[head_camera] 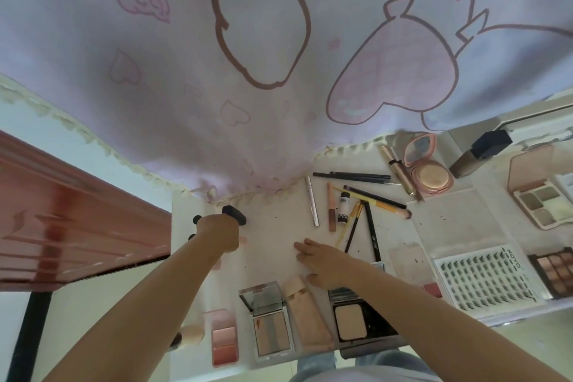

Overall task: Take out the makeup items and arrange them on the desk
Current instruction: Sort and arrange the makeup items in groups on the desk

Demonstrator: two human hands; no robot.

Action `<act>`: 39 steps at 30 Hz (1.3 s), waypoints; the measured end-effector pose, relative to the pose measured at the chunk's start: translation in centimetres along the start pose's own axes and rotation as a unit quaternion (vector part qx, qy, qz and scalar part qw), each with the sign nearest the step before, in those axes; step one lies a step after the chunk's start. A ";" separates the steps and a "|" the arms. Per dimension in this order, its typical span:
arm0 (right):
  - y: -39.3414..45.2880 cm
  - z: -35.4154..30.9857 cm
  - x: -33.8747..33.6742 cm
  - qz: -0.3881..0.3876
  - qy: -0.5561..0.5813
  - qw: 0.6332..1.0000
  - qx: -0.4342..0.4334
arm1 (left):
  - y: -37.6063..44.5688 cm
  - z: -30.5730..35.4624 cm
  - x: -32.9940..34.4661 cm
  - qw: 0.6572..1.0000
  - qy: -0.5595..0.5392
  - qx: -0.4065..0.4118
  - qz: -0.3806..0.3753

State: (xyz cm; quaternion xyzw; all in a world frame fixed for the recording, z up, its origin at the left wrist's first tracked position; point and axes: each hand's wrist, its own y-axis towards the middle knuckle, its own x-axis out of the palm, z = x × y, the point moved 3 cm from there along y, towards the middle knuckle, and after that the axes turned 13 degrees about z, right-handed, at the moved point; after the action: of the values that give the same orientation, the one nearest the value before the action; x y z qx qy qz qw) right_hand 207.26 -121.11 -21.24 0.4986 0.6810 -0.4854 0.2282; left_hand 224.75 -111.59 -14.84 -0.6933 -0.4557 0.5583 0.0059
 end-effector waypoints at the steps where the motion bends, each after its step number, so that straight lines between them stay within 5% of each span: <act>1: 0.0 0.0 0.1 0.002 -0.002 1.000 -0.001 | 0.0 0.1 0.0 1.000 0.003 -0.001 -0.006; 21: -0.4 -0.2 -0.7 -0.003 0.009 1.000 0.009 | -1.1 0.4 -0.9 0.997 -0.052 -0.025 0.048; 27: 0.0 1.0 -5.1 0.304 0.107 0.936 0.142 | -2.5 -0.4 -0.9 0.988 -0.117 -0.068 0.079; 33: 2.9 2.3 -4.8 0.188 0.020 0.951 0.244 | -5.0 -2.0 -1.0 0.964 -0.159 -0.100 0.190; 39: 2.0 1.8 -6.3 0.222 0.091 0.941 0.237 | -6.4 -0.9 -1.4 0.939 -0.214 -0.055 0.264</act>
State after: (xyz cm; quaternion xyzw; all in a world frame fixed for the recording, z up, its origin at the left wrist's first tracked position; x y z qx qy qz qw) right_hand 211.24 -125.47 -17.88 0.7191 0.4361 -0.5218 0.1426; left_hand 221.44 -108.27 -10.13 -0.6518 -0.2767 0.6493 -0.2776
